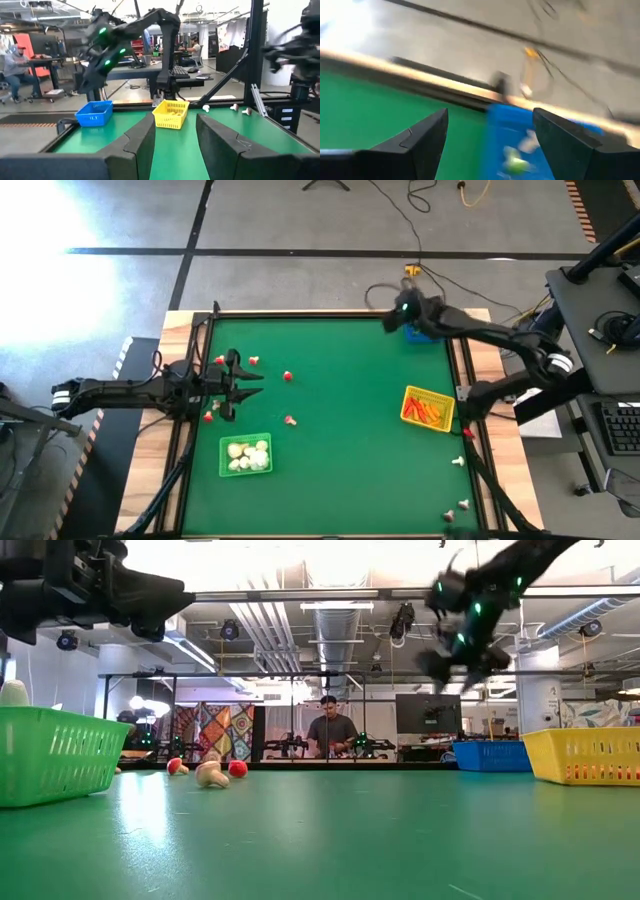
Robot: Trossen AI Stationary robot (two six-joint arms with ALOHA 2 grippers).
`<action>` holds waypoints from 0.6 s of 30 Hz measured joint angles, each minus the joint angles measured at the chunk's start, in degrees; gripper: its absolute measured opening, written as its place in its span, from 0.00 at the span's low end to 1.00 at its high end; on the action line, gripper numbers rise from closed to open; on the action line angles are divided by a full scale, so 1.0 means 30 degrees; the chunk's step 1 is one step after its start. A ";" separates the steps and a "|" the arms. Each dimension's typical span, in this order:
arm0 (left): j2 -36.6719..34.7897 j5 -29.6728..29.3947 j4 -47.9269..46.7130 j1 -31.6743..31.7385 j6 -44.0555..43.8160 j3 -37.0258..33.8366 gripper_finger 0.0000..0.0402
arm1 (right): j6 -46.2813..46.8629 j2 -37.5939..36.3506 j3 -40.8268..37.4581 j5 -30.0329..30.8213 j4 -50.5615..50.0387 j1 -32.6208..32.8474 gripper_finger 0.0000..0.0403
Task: Sort produce into baskets
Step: Put the red mushroom into the blue bin
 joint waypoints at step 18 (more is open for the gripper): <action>-0.0272 0.0009 -0.3948 -0.0372 0.1254 0.0514 0.32 | -0.3009 0.9142 0.0039 -0.1442 1.5772 1.5715 0.71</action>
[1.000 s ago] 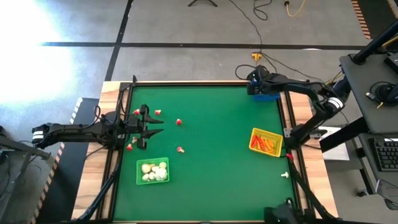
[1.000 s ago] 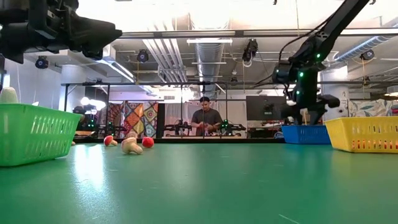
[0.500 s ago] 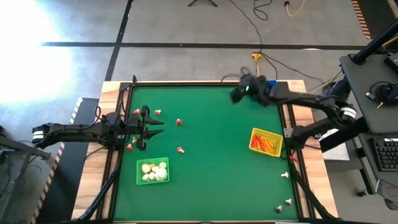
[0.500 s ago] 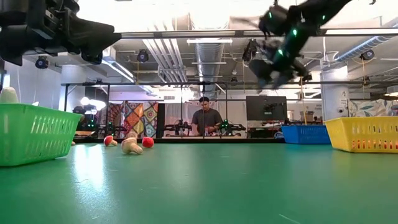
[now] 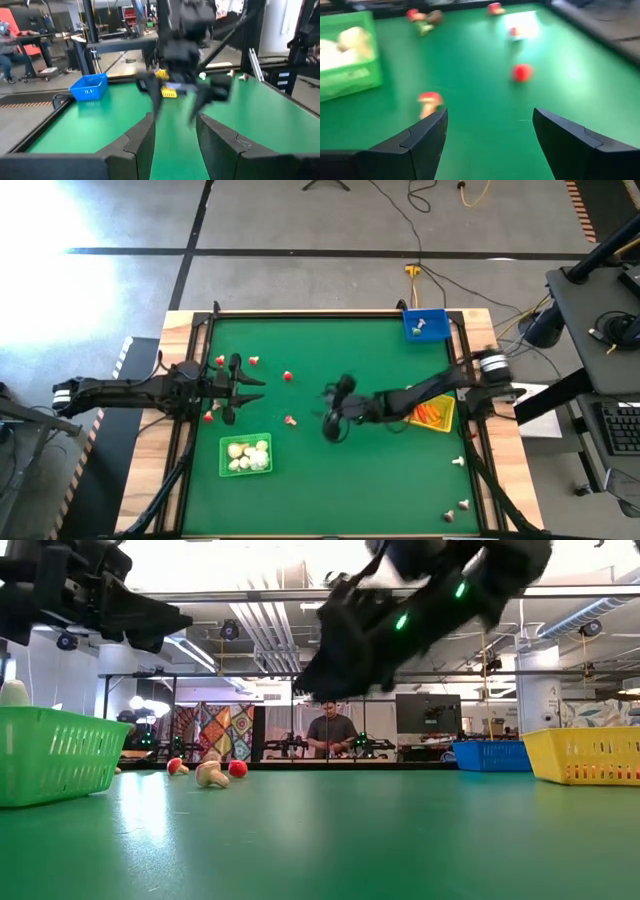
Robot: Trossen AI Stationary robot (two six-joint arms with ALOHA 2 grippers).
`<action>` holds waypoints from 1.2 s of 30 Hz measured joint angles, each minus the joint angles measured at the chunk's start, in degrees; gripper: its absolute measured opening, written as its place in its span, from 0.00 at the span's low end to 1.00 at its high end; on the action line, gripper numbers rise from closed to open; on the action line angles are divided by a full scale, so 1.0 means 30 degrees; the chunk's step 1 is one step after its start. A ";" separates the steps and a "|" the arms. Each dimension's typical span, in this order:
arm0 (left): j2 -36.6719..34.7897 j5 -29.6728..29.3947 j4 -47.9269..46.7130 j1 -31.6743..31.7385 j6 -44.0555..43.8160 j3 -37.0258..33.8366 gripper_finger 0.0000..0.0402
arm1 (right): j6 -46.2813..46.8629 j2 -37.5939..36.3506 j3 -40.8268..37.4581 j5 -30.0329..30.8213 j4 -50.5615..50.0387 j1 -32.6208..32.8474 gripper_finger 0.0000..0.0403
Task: Sort produce into baskets
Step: Put the red mushroom into the blue bin
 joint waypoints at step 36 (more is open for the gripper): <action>-0.0996 0.0006 -0.0175 0.0000 -0.0059 0.0619 0.32 | -0.1505 0.9111 0.6752 -0.3243 0.2883 -0.0313 0.23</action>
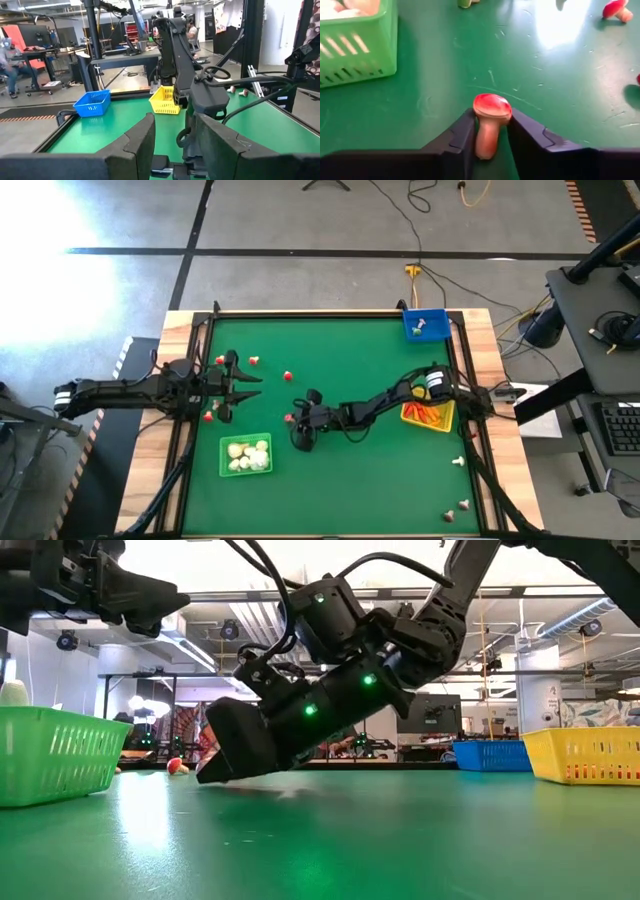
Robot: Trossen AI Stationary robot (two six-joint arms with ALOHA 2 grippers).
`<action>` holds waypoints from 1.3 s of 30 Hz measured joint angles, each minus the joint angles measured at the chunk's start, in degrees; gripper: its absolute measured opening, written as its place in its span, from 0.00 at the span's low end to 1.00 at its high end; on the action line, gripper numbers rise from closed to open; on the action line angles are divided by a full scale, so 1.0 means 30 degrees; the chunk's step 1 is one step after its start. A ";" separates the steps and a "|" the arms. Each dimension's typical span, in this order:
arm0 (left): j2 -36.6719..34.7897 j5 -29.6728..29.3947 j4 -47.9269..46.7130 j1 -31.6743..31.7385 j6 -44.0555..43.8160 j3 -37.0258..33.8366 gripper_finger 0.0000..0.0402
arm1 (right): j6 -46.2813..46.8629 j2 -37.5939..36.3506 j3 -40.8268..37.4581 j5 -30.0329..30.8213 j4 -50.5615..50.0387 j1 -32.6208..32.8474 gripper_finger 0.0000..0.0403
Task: Sort produce into baskets
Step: Put the red mushroom into the blue bin
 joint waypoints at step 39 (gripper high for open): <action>-0.2907 0.0138 -0.2514 0.0000 -0.1501 0.0000 0.32 | 1.0159 -1.5116 -1.0251 0.2981 -1.6885 -1.9361 0.17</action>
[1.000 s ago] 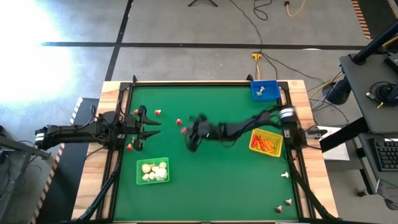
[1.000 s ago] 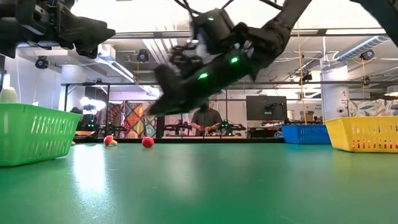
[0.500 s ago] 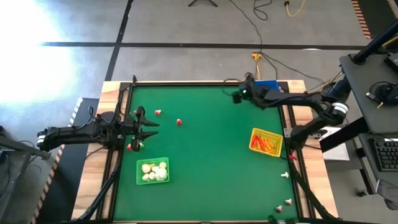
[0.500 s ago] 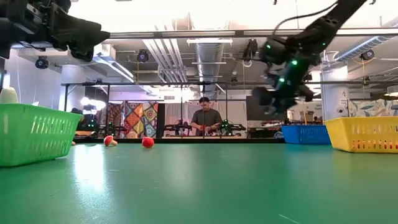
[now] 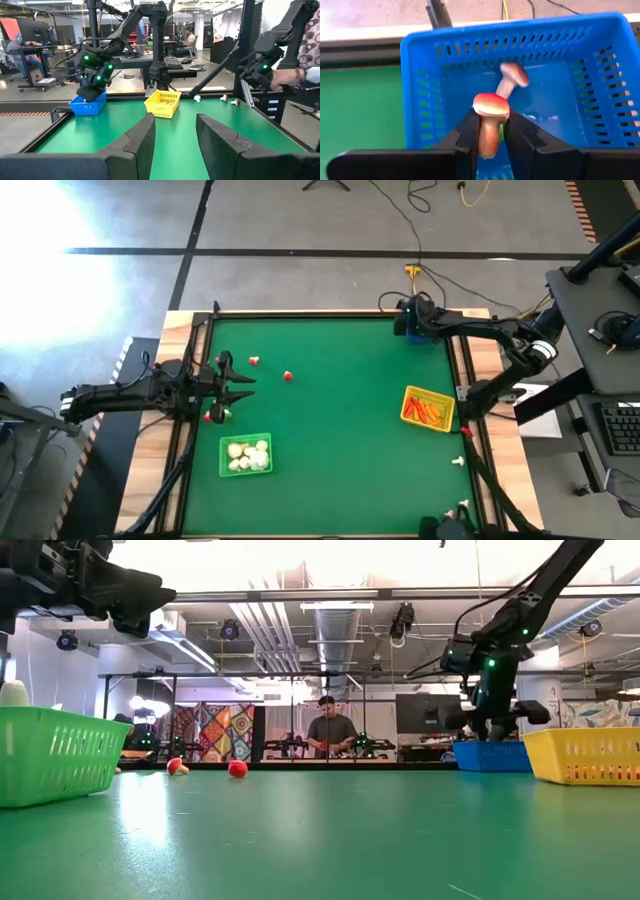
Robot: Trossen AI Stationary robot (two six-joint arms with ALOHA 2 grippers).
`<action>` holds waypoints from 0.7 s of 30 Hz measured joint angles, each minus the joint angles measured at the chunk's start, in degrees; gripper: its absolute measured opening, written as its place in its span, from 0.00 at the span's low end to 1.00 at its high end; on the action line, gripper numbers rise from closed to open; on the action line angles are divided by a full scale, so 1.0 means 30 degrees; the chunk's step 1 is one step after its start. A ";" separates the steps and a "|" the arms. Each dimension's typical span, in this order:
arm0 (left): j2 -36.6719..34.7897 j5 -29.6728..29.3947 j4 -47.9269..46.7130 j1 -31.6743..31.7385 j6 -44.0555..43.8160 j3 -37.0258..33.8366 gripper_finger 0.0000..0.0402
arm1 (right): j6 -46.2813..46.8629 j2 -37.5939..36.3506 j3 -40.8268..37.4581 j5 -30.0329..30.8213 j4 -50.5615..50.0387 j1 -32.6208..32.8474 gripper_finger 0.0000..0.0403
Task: Sort produce into baskets
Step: Put the red mushroom into the blue bin, then put the green mushroom into the blue bin
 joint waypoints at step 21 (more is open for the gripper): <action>-0.0342 0.0007 0.0080 0.0000 0.0000 0.0073 0.32 | -0.2664 -0.1104 0.1819 -0.1035 0.0879 0.0676 0.51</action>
